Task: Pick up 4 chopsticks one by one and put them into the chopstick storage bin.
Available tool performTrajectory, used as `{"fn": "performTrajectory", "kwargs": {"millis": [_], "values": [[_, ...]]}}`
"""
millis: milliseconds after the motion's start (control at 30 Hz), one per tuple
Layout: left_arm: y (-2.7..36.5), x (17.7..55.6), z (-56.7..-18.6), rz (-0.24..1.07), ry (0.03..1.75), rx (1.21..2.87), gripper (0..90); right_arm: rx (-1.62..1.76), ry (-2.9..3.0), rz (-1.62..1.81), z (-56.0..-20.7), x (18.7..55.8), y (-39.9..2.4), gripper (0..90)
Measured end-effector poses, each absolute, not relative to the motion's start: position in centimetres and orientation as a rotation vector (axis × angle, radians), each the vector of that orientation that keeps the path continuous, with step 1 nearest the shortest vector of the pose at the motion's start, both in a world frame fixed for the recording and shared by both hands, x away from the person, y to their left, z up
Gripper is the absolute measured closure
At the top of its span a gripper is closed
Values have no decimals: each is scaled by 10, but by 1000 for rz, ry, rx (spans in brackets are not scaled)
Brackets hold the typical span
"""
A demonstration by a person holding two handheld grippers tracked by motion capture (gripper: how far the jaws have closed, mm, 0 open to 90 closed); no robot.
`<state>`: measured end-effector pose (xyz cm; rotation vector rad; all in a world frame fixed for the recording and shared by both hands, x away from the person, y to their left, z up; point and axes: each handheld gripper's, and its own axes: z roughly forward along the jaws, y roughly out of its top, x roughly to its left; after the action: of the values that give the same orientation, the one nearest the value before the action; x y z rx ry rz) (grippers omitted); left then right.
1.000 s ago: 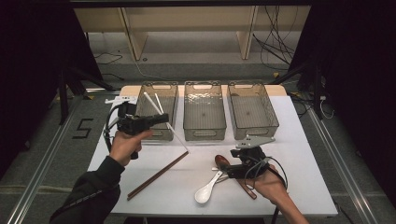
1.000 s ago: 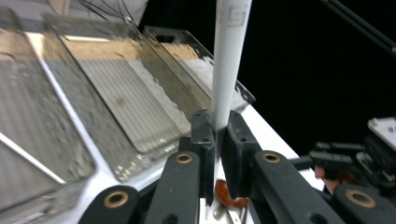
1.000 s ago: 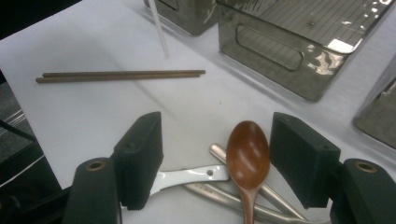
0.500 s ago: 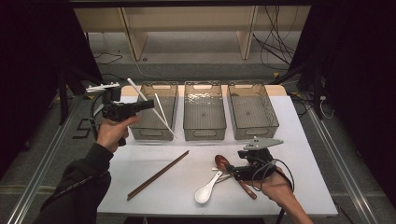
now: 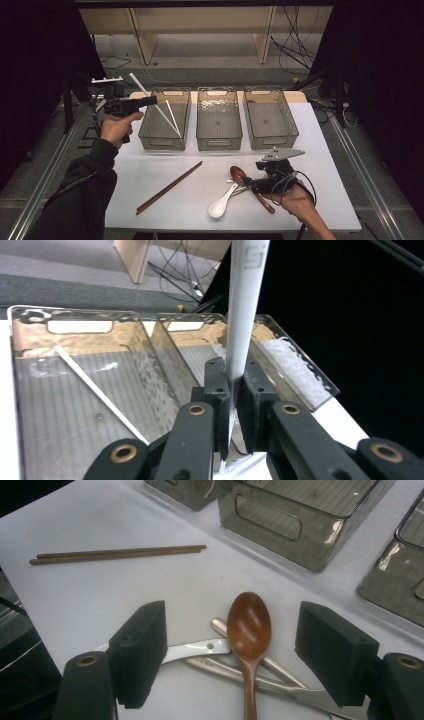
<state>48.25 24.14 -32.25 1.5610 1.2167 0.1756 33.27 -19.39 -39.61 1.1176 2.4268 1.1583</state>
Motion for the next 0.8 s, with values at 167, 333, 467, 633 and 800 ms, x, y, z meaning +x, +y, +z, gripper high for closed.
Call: {"fn": "performTrajectory", "kwargs": {"millis": [167, 333, 467, 633, 800], "values": [[242, 494, -332, 187, 1264, 1563, 831, 1111, 2428, 1163, -396, 333, -194, 294], [240, 502, -342, 186, 1297, 1566, 831, 1108, 2431, 1163, -396, 333, -194, 294], [237, 508, -349, 192, 1321, 1589, 830, 1105, 2431, 1167, -395, 332, -193, 291], [232, 512, -358, 185, 1342, 1606, 828, 1102, 2429, 1170, -395, 332, -193, 286], [227, 515, -363, 179, 1345, 1633, 827, 1101, 2428, 1172, -395, 332, -193, 283]]}}
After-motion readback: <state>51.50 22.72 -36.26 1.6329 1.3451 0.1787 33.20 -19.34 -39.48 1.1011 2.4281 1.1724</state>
